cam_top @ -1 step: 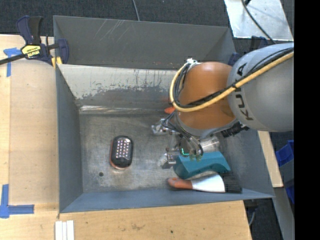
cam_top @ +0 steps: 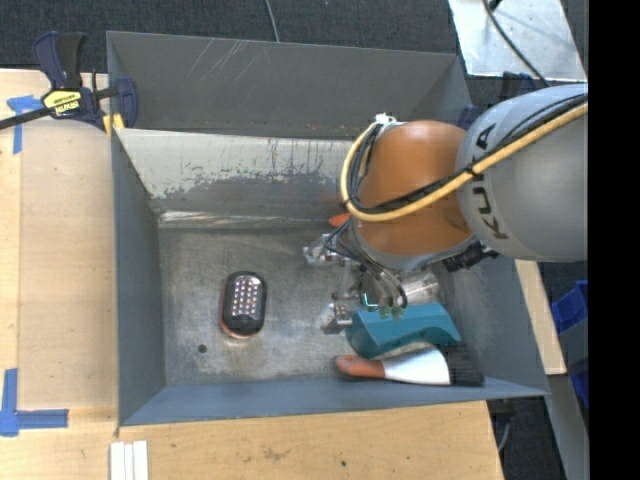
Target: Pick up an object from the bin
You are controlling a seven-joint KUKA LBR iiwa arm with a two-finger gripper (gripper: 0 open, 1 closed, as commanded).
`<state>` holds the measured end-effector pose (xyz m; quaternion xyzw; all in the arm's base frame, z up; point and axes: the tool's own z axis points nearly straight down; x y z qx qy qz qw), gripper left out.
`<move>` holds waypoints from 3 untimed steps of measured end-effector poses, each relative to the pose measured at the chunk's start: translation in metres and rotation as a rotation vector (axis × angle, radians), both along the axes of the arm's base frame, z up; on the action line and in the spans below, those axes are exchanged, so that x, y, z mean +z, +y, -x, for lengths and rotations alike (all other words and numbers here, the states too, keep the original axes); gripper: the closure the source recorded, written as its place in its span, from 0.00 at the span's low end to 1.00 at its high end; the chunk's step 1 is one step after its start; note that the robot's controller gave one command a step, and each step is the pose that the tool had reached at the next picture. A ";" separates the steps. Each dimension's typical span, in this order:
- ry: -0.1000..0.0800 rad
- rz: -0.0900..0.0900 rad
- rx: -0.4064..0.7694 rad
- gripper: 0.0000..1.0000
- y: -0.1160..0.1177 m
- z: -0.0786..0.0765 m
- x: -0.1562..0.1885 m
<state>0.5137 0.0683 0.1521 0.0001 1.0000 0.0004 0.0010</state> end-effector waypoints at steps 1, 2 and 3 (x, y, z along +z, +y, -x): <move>0.003 -0.001 0.034 0.00 -0.040 0.006 0.008; -0.009 0.005 0.147 0.00 -0.070 0.011 -0.025; 0.006 -0.002 0.252 0.00 -0.086 0.017 -0.036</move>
Offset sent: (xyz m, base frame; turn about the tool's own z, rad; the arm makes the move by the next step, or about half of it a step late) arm -0.0207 -0.0675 -0.0622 -0.2266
